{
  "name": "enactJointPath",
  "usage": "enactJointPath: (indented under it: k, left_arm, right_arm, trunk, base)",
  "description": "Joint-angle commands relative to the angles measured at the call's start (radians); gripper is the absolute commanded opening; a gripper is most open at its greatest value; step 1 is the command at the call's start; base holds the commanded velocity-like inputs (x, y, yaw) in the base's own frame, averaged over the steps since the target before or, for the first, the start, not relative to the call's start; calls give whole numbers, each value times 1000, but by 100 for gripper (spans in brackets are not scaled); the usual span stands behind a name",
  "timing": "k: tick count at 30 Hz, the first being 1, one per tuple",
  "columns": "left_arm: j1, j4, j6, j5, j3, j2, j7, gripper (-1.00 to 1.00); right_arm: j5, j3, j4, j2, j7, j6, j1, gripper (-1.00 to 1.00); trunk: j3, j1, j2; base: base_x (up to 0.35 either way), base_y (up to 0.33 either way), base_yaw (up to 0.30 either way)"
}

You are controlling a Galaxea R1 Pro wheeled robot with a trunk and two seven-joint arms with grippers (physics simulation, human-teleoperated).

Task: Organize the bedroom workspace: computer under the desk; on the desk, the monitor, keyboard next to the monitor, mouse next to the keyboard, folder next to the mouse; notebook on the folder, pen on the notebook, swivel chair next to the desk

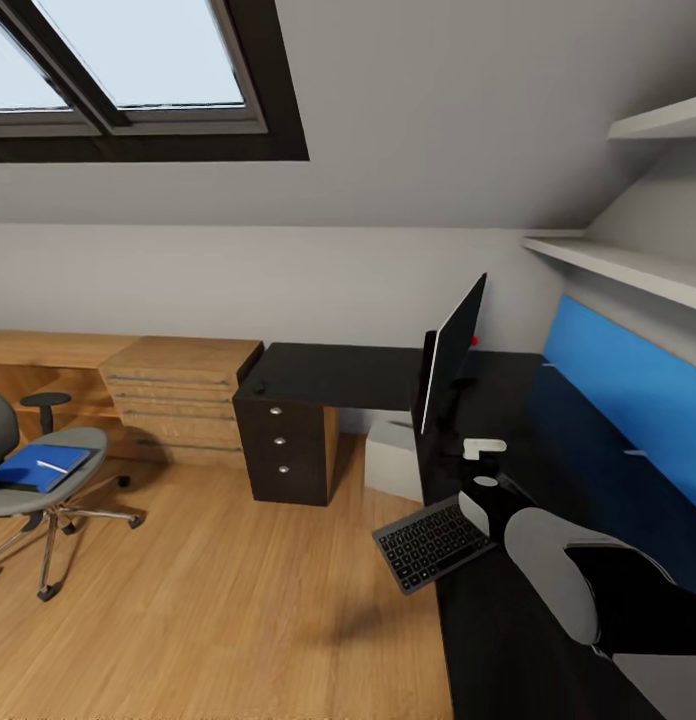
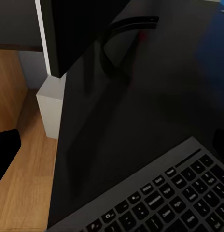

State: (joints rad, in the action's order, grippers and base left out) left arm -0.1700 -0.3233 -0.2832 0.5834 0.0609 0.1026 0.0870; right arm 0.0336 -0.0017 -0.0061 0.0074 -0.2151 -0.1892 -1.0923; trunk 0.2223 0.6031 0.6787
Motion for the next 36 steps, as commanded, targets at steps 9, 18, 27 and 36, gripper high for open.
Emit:
enactJointPath:
  k: [9, 18, 27, 36]
  left_arm:
    - [-1, -3, -73, 3, 12, 0, 3, 100]
    - [-1, -3, -168, 5, 18, 0, 2, 100]
    - [-1, -3, -197, 4, 19, 0, 3, 100]
    - [-1, -2, -198, 5, 19, 0, 5, 100]
  right_arm:
    - [4, -1, 1, 0, -5, -3, 0, 100]
    - [4, -1, 2, 0, -6, -3, 0, 100]
    - [5, -1, 1, 0, -5, -3, 0, 100]
    - [-11, -1, 0, 0, -4, -3, 0, 100]
  trunk:
    - [15, 0, 1]
    - [26, -4, -6]
    - [12, -38, -69]
    - [-2, -73, -132]
  base:
    - [25, 0, 0]
    - [83, 0, 0]
    - [2, 0, 0]
    - [0, 0, 0]
